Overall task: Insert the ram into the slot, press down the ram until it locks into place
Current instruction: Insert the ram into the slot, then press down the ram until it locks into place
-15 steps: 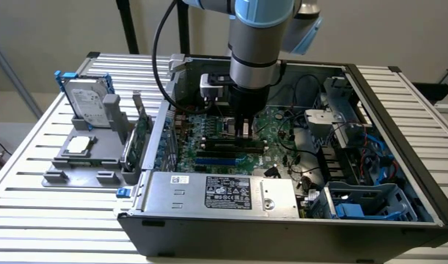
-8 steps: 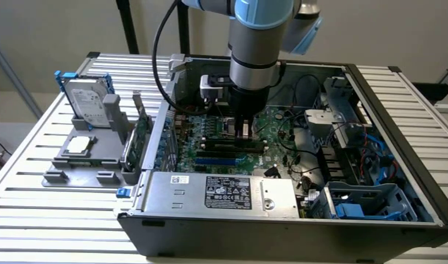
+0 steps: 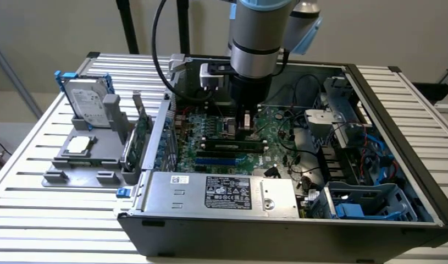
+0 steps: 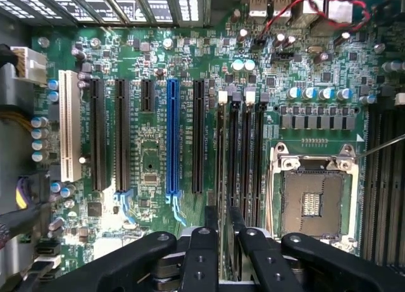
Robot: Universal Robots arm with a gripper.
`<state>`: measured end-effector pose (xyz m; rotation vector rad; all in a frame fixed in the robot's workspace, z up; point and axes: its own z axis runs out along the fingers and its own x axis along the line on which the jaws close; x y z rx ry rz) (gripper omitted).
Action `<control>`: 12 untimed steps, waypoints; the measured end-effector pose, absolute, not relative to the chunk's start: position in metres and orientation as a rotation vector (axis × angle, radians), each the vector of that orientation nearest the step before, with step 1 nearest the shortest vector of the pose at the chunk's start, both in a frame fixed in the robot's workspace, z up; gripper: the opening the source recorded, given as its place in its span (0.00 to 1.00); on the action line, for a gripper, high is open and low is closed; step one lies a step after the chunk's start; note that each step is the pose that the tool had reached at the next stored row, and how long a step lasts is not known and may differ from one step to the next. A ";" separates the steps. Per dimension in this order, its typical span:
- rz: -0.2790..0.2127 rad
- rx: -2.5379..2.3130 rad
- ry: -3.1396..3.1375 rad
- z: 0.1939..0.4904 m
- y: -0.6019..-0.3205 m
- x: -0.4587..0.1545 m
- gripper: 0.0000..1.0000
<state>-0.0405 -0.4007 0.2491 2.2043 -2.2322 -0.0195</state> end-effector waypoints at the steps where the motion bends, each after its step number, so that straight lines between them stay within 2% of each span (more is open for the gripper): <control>1: -0.021 2.204 -2.232 0.250 -0.401 -0.041 0.21; 3: -0.024 2.203 -2.231 0.251 -0.401 -0.041 0.21; 4: -0.025 2.203 -2.231 0.251 -0.401 -0.041 0.19; 5: -0.025 2.203 -2.231 0.251 -0.401 -0.041 0.13; 7: -0.025 2.203 -2.231 0.251 -0.401 -0.041 0.11; 12: -0.025 2.203 -2.231 0.251 -0.401 -0.041 0.11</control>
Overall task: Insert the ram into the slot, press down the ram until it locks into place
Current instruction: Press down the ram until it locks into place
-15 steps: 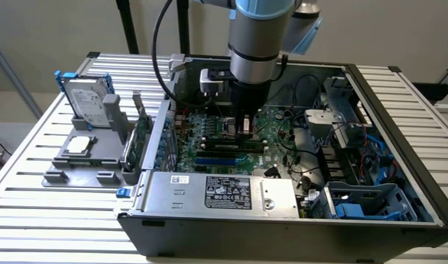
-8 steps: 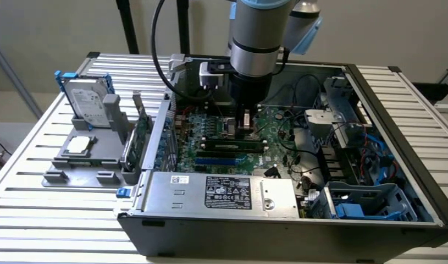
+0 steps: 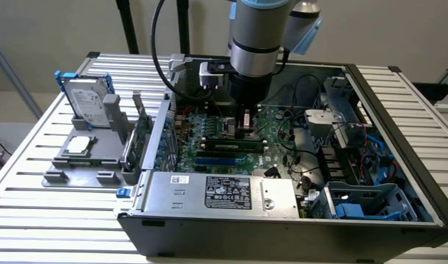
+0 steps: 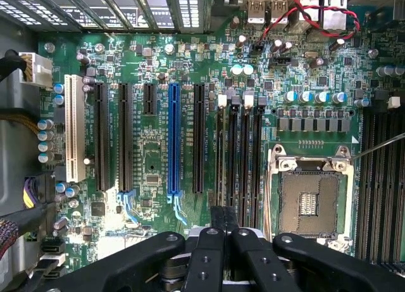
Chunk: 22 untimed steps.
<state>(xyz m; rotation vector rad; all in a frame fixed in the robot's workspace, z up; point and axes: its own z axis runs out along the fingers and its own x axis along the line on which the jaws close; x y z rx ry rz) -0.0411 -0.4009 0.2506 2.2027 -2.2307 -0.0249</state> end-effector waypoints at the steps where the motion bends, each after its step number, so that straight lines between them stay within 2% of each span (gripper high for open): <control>1: -0.025 2.203 -2.231 0.251 -0.401 -0.041 0.11; 22: -0.025 2.200 -2.234 0.237 -0.397 -0.042 0.11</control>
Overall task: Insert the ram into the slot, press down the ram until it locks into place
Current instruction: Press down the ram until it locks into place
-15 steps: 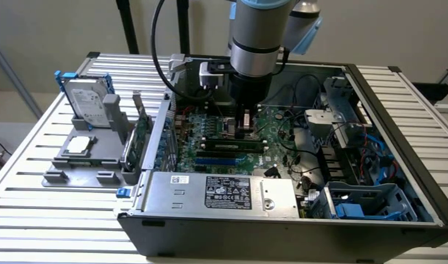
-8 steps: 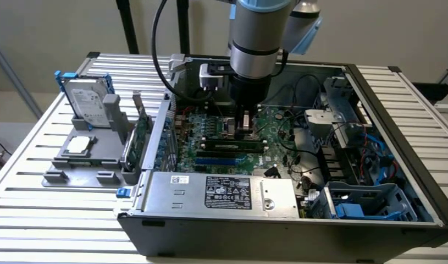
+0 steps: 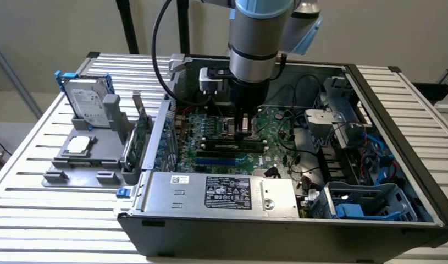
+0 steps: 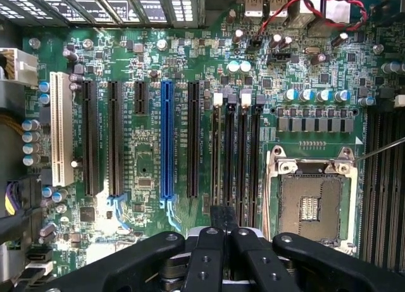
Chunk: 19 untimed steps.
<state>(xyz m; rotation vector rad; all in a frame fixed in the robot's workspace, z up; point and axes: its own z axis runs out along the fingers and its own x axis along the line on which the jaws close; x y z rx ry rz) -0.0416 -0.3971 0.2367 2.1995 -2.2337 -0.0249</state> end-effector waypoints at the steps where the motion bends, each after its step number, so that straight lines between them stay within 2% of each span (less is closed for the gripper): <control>1: -0.025 2.199 -2.234 0.236 -0.397 -0.042 0.11; 11: -0.025 2.196 -2.236 0.225 -0.397 -0.043 0.11; 19: -0.030 2.196 -2.236 0.254 -0.398 -0.043 0.11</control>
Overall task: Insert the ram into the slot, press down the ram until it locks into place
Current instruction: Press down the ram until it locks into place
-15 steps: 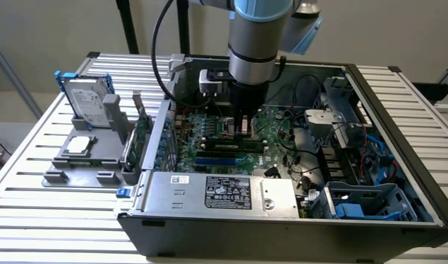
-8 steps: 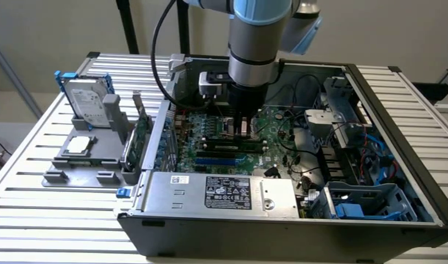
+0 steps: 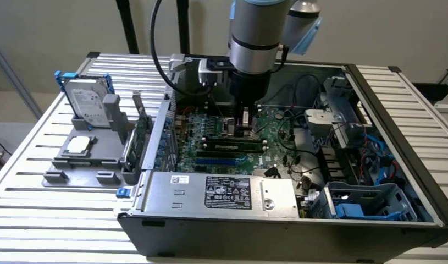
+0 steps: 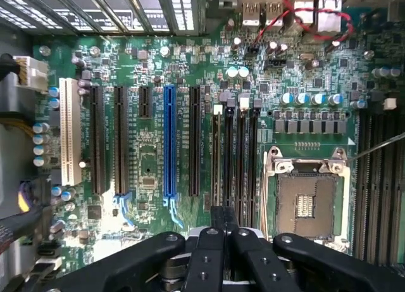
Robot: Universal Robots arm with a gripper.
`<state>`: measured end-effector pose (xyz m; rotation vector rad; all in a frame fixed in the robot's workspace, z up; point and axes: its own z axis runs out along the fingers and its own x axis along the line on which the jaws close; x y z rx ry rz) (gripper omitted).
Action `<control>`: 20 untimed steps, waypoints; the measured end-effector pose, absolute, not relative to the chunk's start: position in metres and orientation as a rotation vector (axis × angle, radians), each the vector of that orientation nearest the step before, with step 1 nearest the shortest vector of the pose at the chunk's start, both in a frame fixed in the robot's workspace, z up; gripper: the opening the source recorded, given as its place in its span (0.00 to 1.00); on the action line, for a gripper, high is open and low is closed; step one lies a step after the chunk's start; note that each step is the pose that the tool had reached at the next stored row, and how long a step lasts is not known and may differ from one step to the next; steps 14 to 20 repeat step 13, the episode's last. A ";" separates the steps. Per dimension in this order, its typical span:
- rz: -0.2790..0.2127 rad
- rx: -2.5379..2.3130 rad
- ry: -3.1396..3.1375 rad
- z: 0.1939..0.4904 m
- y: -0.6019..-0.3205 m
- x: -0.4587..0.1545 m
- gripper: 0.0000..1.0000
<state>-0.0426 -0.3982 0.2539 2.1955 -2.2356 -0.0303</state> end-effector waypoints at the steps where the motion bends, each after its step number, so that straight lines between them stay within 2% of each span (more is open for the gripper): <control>1: -0.030 2.196 -2.236 0.254 -0.398 -0.043 0.11; 20: -0.030 2.196 -2.236 0.254 -0.398 -0.043 0.11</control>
